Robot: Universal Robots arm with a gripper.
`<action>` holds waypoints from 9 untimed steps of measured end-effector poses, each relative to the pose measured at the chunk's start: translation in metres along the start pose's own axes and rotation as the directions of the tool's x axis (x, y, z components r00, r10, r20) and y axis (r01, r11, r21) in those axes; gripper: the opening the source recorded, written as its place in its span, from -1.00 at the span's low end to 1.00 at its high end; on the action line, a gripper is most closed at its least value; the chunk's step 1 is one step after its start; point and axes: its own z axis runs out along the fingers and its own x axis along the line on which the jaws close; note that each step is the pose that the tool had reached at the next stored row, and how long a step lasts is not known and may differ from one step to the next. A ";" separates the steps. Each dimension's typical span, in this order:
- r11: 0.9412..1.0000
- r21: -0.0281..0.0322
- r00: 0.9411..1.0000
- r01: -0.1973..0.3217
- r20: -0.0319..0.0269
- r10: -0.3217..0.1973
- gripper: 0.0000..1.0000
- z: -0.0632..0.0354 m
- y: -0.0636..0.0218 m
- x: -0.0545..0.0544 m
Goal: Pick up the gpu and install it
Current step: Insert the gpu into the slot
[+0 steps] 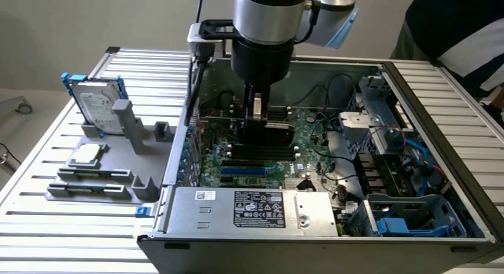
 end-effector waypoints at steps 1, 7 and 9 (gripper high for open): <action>1.000 0.004 1.000 0.001 -0.002 -0.001 -0.47 0.0002 0.0008 0.000; 0.999 0.032 1.000 0.004 -0.009 -0.004 -0.47 0.0044 0.0045 0.001; 0.999 0.034 1.000 0.005 -0.009 -0.004 -0.47 0.0073 0.0049 0.001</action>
